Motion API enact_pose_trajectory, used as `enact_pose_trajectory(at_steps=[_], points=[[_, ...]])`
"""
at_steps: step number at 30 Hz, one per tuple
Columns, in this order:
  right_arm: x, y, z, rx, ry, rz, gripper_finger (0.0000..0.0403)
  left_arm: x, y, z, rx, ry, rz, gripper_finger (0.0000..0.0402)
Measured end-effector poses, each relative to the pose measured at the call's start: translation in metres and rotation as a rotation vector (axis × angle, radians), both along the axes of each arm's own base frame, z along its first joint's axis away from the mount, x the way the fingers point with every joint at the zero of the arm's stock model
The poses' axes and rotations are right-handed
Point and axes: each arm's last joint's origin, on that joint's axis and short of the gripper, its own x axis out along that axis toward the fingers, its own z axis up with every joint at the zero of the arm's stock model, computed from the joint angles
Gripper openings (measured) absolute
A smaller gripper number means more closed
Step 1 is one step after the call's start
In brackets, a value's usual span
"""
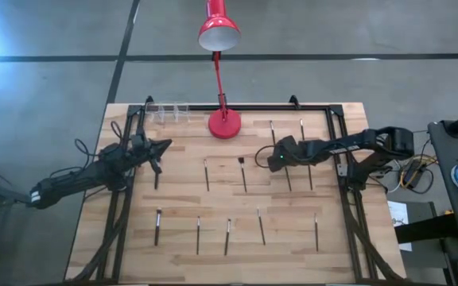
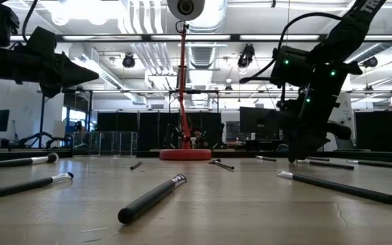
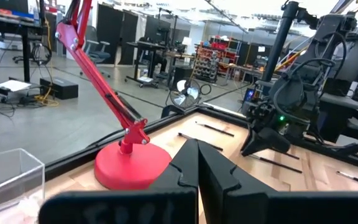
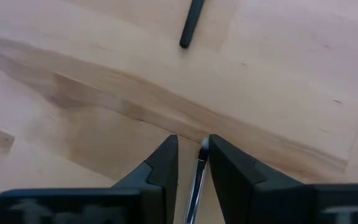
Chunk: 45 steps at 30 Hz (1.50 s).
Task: Pick & Place Makeup Supplies
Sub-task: Put the makeup brush into the transparent organizer
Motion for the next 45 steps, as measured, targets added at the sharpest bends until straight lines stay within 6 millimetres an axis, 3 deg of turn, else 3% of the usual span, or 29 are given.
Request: enact_pose_trajectory(at_steps=[8, 14, 20, 28, 37, 45], points=[[0.004, 0.002, 0.001, -0.017, 0.003, 0.048, 0.0016, 0.000, 0.000, 0.000, -0.005, 0.003, 0.000, 0.0000], [0.002, 0.004, 0.014, -0.032, -0.034, 0.132, 0.0009, 0.000, 0.000, 0.003, 0.029, -0.014, 0.006, 0.0000], [0.006, 0.005, 0.031, -0.119, -0.137, 0.211, 0.0008, 0.002, 0.001, 0.000, -0.080, -0.047, 0.008, 0.0000], [0.035, 0.004, 0.050, -0.339, -0.481, 0.436, 0.0008, 0.012, -0.004, 0.000, -0.207, -0.067, -0.265, 0.0000], [0.065, 0.015, 0.073, -0.529, -0.890, 0.695, 0.0008, 0.030, -0.010, 0.009, -0.221, -0.172, -0.296, 0.0003], [0.098, 0.026, 0.079, -0.568, -1.025, 0.756, 0.0008, 0.057, -0.019, 0.012, -0.229, -0.146, -0.321, 0.0077]])
